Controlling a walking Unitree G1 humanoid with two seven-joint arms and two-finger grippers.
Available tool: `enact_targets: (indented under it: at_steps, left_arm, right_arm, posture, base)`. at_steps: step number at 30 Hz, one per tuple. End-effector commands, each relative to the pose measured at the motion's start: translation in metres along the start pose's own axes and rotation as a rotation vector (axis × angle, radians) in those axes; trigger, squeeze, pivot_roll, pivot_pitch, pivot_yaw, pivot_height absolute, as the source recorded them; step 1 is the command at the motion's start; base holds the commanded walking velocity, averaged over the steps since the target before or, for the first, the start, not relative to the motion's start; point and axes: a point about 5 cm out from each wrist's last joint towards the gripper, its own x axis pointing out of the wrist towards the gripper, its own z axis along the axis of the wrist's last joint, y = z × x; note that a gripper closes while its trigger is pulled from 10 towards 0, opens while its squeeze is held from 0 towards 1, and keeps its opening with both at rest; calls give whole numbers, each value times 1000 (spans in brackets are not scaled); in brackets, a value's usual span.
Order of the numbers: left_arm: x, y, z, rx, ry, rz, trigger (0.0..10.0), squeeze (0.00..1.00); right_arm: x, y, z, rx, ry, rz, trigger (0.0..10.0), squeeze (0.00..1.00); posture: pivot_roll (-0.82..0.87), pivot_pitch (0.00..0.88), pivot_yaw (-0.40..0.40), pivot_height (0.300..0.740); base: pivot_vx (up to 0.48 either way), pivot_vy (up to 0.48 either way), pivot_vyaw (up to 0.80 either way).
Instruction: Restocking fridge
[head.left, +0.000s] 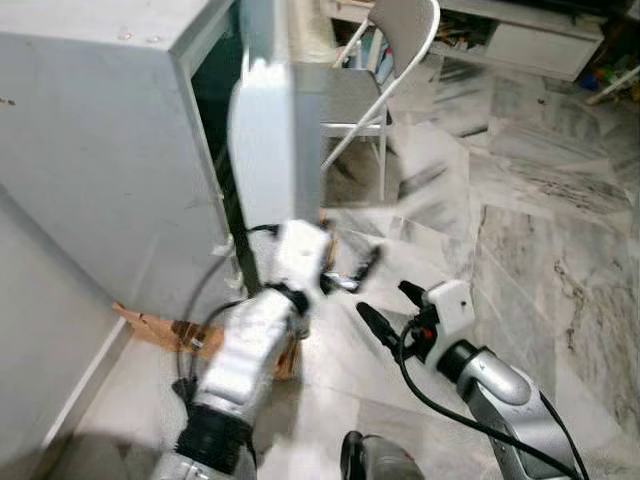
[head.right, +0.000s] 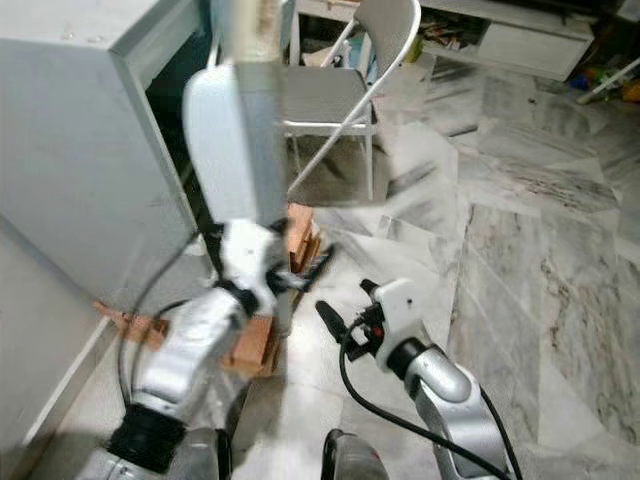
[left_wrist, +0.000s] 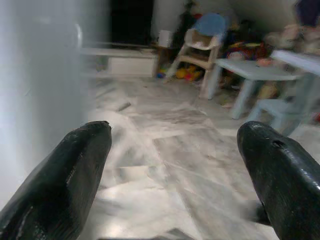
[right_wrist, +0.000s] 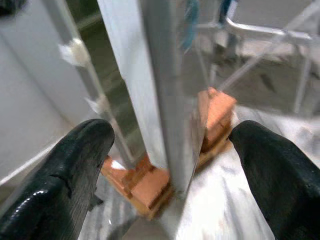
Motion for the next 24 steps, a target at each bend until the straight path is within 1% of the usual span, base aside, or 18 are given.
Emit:
enact_targets:
  at_steps: [1,2,3,4,8,10,12,15,18,22,24]
  left_arm:
    - [-11,33,-4,45,18,159,10000,0]
    - [-13,40,-2,52,16,185,10000,0]
    - [-13,40,-2,52,16,185,10000,0]
    - [-17,50,0,67,22,224,10000,0]
    - [-25,65,2,97,30,283,10000,0]
    - [-32,68,0,89,37,293,10000,0]
    - [-37,68,-3,85,39,300,10000,0]
    - [-43,65,-9,80,52,303,10000,0]
    - [-46,57,-15,70,67,300,10000,0]
    - [-43,51,-16,63,69,291,10000,0]
    - [-41,50,-16,64,69,288,10000,0]
  right_arm:
    - [-2,0,-1,-2,2,31,10000,0]
    - [-2,1,-1,3,-1,46,10000,0]
    - [-2,1,-1,3,-1,46,10000,0]
    - [-1,3,-2,8,-2,69,10000,0]
    - [0,7,-3,13,2,108,10000,0]
    - [0,9,-1,14,-8,103,10000,0]
    - [0,10,3,16,-29,79,10000,0]
    - [-2,11,8,2,-34,63,10000,0]
    - [-3,7,18,8,-64,16,10000,0]
    - [-1,5,22,3,-67,21,10000,0]
    - [0,4,23,1,-67,19,10000,0]
  posture:
    - [4,104,-42,740]
    - [6,105,-41,740]
    - [6,105,-41,740]
    - [10,104,-41,740]
    - [18,102,-37,740]
    - [18,103,-37,740]
    - [15,110,-35,740]
    - [14,114,-33,740]
    - [14,114,-34,740]
    - [12,116,-34,740]
    - [12,116,-34,740]
  base:
    - [0,0,0]
    - [0,0,0]
    - [0,0,0]
    - [0,0,0]
    - [0,0,0]
    - [0,0,0]
    - [120,-131,0]
    - [317,-355,0]
    - [350,-325,-800]
    - [354,-321,-647]
    - [371,-300,0]
